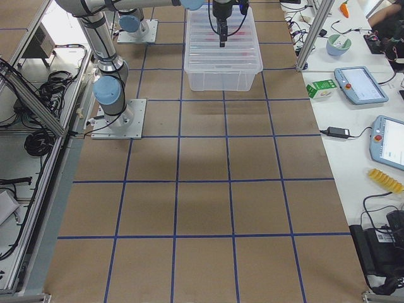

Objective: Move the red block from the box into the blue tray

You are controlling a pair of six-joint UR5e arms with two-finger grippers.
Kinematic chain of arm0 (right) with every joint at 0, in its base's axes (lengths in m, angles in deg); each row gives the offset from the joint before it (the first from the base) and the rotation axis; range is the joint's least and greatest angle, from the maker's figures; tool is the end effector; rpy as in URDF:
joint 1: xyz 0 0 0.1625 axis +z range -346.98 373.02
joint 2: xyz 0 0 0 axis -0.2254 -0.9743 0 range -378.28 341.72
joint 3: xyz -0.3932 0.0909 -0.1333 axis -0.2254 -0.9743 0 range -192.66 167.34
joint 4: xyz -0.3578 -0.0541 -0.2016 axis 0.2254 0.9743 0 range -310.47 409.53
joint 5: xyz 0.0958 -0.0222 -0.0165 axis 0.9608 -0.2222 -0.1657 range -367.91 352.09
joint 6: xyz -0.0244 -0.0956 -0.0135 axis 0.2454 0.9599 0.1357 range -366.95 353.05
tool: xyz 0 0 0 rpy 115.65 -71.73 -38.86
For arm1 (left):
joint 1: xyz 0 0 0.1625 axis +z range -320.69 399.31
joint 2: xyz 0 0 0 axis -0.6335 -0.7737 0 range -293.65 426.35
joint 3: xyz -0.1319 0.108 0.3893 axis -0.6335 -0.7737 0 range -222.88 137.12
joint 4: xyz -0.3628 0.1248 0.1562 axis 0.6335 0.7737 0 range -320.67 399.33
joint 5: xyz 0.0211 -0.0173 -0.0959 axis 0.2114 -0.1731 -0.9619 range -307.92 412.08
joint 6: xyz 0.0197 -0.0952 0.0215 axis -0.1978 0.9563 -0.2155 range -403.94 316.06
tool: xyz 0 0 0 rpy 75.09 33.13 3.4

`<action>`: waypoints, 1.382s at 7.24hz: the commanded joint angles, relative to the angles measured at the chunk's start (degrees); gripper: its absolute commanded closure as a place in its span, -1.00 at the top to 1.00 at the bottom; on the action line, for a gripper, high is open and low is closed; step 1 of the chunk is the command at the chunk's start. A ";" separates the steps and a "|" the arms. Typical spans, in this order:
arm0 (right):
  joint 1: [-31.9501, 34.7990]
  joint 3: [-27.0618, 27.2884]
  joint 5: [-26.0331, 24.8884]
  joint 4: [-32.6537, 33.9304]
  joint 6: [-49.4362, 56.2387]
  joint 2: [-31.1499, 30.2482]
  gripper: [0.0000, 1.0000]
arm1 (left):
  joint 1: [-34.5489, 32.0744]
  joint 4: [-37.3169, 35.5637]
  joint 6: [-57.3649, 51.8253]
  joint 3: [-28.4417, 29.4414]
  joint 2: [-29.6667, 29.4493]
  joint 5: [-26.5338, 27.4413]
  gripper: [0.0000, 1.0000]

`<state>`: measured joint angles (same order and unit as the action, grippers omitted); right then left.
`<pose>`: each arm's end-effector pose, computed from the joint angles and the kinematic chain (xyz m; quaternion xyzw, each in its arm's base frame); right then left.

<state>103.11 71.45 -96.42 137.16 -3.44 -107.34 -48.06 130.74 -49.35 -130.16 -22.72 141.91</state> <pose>0.1368 -0.5016 0.5264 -0.0316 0.9992 -0.0229 0.0123 -0.1111 -0.4936 0.5169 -0.0243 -0.9995 0.0196 0.0001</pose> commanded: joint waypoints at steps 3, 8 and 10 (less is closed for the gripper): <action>0.61 3.49 0.09 3.92 0.00 0.98 1.00 | 0.00 -0.09 0.05 -0.09 -0.13 -0.01 1.00; 0.09 19.07 -1.14 27.94 0.18 7.50 1.00 | 0.09 -0.18 0.05 -0.09 0.13 0.08 1.00; -0.70 18.90 -1.23 27.86 0.53 7.41 1.00 | 0.18 -0.35 -0.39 -0.18 -0.05 0.08 1.00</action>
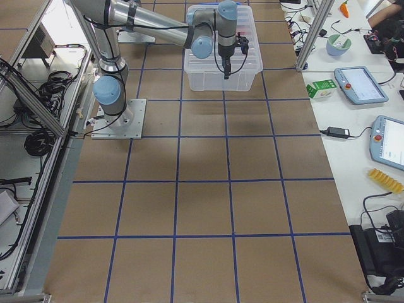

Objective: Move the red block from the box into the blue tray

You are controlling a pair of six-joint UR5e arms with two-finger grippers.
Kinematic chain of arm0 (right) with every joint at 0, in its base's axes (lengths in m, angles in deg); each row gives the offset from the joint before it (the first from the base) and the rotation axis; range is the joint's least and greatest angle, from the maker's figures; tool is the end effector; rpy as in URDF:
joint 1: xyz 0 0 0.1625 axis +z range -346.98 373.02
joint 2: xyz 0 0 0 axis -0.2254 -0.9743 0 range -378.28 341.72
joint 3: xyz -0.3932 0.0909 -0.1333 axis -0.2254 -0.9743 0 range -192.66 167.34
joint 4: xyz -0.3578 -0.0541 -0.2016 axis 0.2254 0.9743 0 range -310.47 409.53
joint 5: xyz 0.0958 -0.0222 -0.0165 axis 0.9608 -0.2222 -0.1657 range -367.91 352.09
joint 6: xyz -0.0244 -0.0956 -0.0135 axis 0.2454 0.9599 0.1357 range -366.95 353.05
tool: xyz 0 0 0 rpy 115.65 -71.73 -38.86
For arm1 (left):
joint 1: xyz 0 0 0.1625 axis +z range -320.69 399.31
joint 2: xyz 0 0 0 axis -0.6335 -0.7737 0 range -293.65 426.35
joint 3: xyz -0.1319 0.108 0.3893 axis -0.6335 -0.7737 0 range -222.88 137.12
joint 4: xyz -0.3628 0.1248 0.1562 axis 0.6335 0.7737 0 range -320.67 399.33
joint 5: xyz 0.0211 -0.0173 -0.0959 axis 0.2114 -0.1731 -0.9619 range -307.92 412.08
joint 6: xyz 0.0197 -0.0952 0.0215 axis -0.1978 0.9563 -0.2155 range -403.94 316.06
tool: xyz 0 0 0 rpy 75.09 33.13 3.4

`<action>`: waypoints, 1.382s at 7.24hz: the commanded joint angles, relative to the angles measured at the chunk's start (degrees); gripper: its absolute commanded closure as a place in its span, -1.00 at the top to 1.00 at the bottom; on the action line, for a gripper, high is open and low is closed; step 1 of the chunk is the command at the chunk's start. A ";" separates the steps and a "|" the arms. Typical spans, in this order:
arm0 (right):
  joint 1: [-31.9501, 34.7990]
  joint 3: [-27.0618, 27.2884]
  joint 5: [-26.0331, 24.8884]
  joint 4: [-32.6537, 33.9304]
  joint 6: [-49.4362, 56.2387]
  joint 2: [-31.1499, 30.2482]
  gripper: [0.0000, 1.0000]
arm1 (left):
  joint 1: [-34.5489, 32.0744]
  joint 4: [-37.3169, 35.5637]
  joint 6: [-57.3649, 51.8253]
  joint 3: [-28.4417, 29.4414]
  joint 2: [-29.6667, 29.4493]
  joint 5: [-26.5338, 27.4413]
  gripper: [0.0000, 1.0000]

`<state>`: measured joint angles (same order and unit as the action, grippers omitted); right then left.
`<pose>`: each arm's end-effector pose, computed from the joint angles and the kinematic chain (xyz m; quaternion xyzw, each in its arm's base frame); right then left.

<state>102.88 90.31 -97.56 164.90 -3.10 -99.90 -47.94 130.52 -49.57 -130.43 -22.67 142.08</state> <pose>0.1327 -0.5341 0.3479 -0.0323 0.9989 -0.0352 0.0018 -0.1098 -0.4936 0.5153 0.0252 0.9995 -0.0195 0.0015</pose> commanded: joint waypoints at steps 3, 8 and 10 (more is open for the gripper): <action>-5.19 0.65 -1.65 -0.14 0.46 -0.03 1.00 | 0.06 -0.05 -0.17 0.27 0.07 -0.18 1.00; -14.44 0.39 -2.72 -1.11 1.60 -0.38 1.00 | 0.06 0.04 -0.26 0.27 0.25 -0.09 1.00; -16.01 0.30 -2.72 -1.02 3.95 -0.38 1.00 | 0.06 0.04 -0.26 0.27 0.25 -0.09 1.00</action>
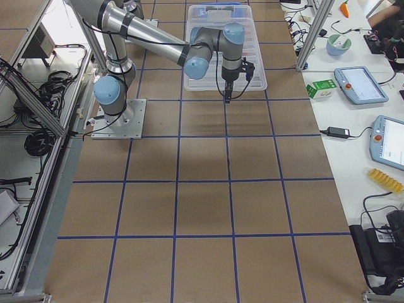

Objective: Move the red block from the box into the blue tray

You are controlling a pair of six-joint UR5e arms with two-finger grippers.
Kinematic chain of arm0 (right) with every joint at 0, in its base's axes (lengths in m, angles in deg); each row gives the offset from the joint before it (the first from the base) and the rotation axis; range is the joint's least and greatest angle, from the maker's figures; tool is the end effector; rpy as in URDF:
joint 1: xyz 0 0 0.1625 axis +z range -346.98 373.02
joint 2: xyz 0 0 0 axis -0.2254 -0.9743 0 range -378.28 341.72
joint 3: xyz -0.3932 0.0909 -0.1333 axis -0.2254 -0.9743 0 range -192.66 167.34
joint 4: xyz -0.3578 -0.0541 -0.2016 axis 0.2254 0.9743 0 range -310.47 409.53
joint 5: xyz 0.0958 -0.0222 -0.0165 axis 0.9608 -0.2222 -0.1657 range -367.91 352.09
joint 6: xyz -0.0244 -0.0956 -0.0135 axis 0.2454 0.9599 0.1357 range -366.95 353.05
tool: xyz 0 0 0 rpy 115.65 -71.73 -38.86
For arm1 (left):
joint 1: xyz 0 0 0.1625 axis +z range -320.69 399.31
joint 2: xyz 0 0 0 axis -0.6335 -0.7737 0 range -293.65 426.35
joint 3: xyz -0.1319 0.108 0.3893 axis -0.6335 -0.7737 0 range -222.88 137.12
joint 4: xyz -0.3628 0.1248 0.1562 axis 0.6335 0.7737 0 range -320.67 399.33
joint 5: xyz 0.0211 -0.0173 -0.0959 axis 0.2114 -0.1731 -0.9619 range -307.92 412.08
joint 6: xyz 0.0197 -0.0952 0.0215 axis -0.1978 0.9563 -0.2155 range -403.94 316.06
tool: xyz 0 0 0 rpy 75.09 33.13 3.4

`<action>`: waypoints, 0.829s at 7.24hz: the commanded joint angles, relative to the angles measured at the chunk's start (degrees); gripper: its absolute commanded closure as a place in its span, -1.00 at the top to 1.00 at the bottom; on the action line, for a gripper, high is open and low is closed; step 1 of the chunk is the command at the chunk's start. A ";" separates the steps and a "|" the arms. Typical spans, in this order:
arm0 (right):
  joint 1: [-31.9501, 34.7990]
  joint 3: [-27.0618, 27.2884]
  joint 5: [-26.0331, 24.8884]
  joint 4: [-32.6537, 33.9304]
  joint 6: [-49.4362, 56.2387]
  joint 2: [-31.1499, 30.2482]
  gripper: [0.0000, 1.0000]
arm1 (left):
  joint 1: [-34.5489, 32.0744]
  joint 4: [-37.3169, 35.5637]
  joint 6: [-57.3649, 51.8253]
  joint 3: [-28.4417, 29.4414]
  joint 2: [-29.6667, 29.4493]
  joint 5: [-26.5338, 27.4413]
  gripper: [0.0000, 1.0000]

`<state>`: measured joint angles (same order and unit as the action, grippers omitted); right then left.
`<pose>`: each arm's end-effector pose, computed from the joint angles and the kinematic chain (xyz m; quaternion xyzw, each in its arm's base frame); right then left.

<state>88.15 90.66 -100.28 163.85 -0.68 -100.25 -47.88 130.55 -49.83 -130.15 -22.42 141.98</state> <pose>-0.0109 -0.5449 0.3464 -0.0756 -0.9966 0.0217 0.0251 -0.1095 -0.4924 0.5198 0.0269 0.9994 -0.0240 0.0010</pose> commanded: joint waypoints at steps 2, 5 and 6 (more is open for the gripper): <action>-4.89 -0.14 0.17 0.02 4.08 -0.03 1.00 | 0.00 0.00 0.00 -0.09 0.00 0.01 1.00; -5.16 -0.49 0.17 -0.15 4.28 -0.29 1.00 | 0.00 0.09 0.00 -0.09 0.00 -0.08 1.00; -4.99 -1.27 0.43 -2.59 3.84 -1.16 1.00 | 0.00 0.09 0.00 -0.01 -0.08 0.09 1.00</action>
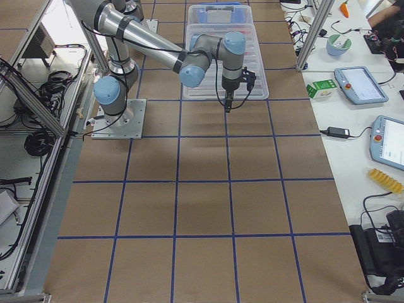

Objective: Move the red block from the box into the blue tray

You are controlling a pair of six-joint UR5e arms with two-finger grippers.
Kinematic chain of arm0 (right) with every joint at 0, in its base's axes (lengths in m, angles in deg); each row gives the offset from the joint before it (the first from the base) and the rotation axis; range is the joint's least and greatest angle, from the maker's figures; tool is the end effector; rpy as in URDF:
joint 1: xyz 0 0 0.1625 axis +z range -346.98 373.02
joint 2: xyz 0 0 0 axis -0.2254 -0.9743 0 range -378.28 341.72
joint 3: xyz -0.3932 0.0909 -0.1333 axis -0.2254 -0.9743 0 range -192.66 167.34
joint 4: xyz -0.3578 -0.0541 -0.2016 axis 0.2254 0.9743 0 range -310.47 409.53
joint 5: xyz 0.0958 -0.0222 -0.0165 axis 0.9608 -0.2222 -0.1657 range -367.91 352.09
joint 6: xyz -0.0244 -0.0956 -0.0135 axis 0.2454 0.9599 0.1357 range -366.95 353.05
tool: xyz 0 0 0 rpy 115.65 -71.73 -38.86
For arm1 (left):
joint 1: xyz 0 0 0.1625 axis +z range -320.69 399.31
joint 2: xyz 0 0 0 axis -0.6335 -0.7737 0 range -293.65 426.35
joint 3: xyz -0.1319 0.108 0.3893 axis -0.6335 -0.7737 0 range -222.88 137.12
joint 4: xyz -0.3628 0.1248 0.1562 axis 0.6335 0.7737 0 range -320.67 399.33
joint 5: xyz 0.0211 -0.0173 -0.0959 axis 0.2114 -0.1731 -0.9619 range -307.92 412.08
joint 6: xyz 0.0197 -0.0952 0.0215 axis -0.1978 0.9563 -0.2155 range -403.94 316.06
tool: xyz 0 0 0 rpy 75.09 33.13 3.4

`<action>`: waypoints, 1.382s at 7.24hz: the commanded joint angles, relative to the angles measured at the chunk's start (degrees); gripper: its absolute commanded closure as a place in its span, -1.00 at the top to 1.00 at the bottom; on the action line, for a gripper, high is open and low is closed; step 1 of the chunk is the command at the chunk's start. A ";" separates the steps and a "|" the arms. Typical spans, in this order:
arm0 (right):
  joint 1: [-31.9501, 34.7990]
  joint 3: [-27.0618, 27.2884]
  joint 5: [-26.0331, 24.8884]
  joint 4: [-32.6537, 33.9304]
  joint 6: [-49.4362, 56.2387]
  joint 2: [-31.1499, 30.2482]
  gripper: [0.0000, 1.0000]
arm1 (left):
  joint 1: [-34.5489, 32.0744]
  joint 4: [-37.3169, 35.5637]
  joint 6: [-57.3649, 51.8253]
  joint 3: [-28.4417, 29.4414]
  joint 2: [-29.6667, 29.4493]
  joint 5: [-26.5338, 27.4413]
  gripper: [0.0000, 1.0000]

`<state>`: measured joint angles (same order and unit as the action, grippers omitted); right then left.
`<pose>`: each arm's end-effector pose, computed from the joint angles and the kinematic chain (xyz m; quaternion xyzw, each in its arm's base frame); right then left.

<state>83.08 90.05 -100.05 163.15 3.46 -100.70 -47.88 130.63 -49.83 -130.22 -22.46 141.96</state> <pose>-0.0586 -0.5418 0.3543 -0.0837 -0.9959 0.0232 0.0256 -0.1095 -0.4925 0.5187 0.0269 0.9994 -0.0223 0.0007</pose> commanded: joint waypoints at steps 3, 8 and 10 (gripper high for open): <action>5.59 -14.84 1.60 -21.44 -1.35 -6.68 1.00 | -0.35 0.45 0.09 -1.52 0.22 -0.15 1.00; 23.29 -18.15 3.98 -26.26 -15.25 -6.87 1.00 | 0.00 -17.63 1.40 -15.64 -7.95 -0.68 1.00; 23.29 -18.06 4.42 -26.17 -15.42 -6.87 1.00 | 0.00 -22.05 6.20 -17.08 -11.11 -0.77 1.00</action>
<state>106.18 71.94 -95.95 136.94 -11.67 -107.61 -47.88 110.81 -46.97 -146.29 -31.67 141.21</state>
